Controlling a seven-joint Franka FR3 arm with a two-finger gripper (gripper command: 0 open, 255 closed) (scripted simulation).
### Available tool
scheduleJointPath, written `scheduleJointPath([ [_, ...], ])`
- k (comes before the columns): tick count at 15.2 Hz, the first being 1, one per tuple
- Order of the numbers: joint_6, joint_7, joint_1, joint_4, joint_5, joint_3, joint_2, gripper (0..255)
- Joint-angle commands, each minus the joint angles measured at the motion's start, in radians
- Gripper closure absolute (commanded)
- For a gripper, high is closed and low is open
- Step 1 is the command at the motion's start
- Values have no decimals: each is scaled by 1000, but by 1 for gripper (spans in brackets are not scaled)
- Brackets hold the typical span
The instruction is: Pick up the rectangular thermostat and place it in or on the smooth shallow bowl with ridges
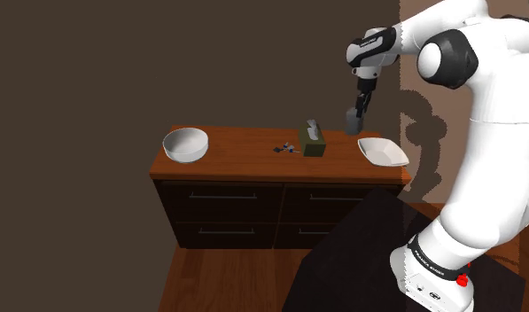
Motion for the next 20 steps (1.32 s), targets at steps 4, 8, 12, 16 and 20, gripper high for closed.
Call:
scheduleJointPath([
  [4, -9, -22, -4, -48, -27, -21, -63, 255],
  [8, 15, -70, -22, -153, -73, -58, -156, 255],
  [12, 28, -120, -46, -235, -121, -97, -239, 255],
  [16, 33, -180, -81, -304, -177, -141, -321, 255],
  [20, 84, -184, -85, -335, -165, -139, -298, 255],
])
